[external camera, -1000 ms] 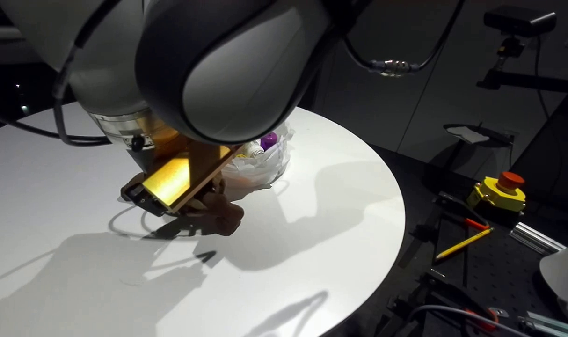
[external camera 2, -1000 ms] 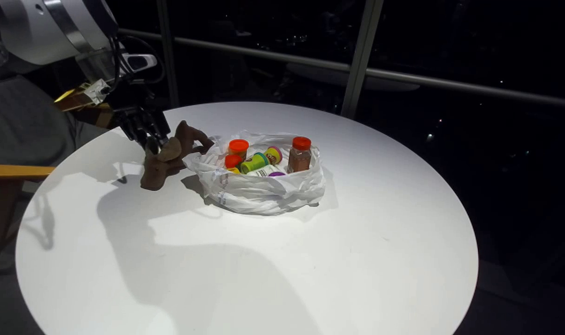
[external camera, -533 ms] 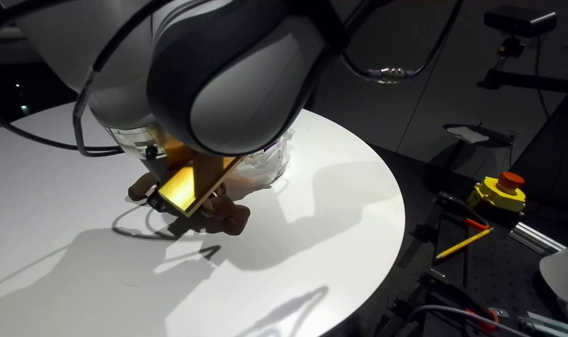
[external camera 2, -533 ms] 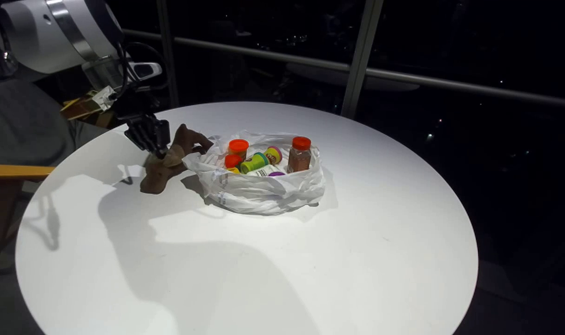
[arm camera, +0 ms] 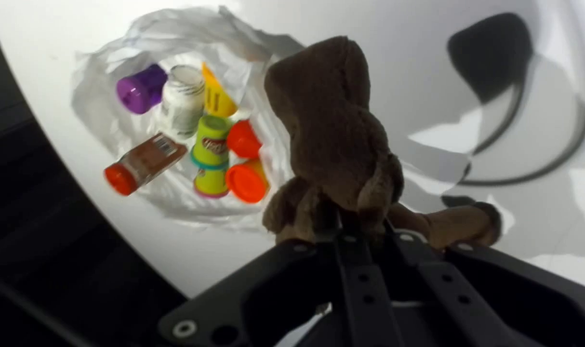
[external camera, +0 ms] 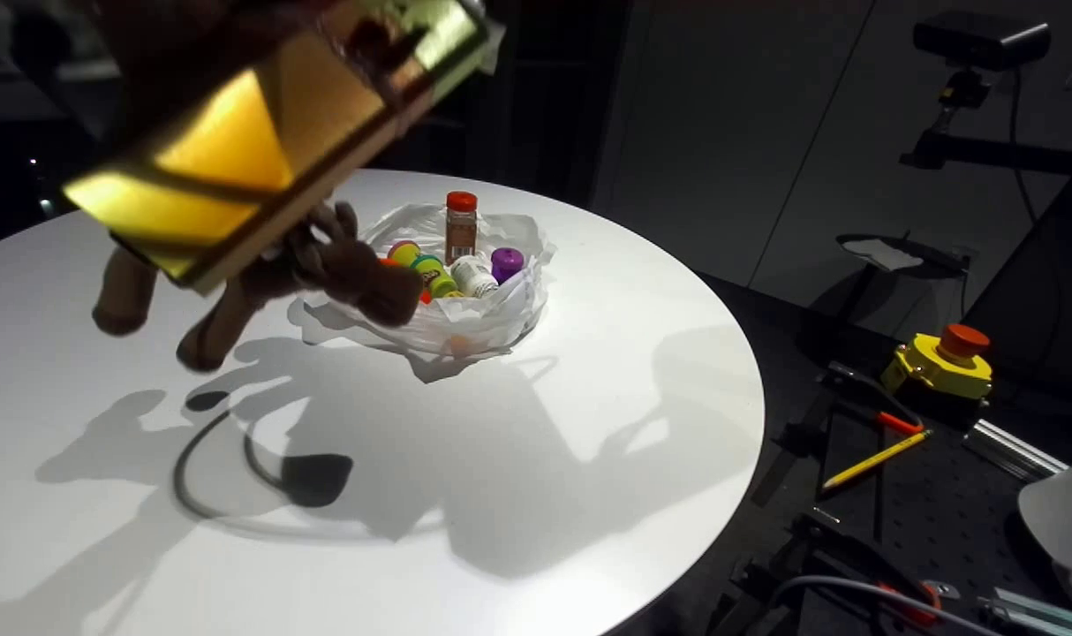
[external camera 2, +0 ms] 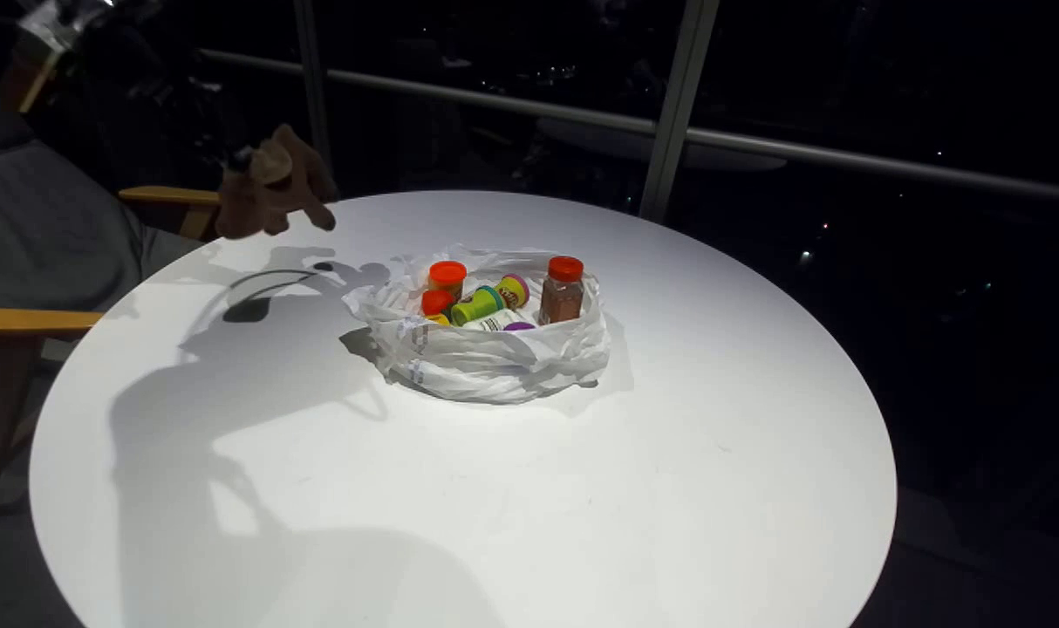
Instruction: Put the objects in the plastic
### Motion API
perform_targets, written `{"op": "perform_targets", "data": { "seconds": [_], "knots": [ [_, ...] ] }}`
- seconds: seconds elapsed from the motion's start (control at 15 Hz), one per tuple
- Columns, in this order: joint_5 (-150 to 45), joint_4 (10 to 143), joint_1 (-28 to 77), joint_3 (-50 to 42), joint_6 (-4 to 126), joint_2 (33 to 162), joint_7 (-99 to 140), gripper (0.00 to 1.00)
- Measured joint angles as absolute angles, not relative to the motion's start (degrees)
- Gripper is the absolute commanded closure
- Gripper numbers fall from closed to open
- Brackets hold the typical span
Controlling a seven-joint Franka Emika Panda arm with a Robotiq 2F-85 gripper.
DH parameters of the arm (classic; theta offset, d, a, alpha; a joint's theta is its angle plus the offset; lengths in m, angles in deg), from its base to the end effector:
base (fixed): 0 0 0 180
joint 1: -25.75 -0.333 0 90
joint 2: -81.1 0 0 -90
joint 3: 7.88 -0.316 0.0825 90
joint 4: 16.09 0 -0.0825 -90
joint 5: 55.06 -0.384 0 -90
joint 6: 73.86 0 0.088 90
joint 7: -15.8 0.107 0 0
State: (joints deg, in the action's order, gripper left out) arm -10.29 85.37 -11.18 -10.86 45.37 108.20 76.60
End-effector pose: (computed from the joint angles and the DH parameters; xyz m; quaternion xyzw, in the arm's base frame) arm 0.5212 0.3861 0.2930 0.9487 0.0392 0.1881 0.2511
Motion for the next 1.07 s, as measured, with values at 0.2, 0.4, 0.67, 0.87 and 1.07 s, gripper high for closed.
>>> {"op": "perform_targets", "data": {
  "seconds": [0.2,0.4,0.67,0.87,1.07],
  "knots": [
    [-4.60,85.66,-12.25,-11.35,36.56,102.63,81.39,0.95],
    [0.28,86.25,-10.52,-11.34,29.86,101.78,85.61,0.96],
    [6.08,86.44,-5.61,-11.20,24.86,107.63,92.74,0.97],
    [10.16,83.96,-2.36,-10.95,20.90,115.14,98.11,0.97],
    [11.06,78.90,-0.68,-10.90,15.33,122.51,100.16,0.66]
  ]
}}
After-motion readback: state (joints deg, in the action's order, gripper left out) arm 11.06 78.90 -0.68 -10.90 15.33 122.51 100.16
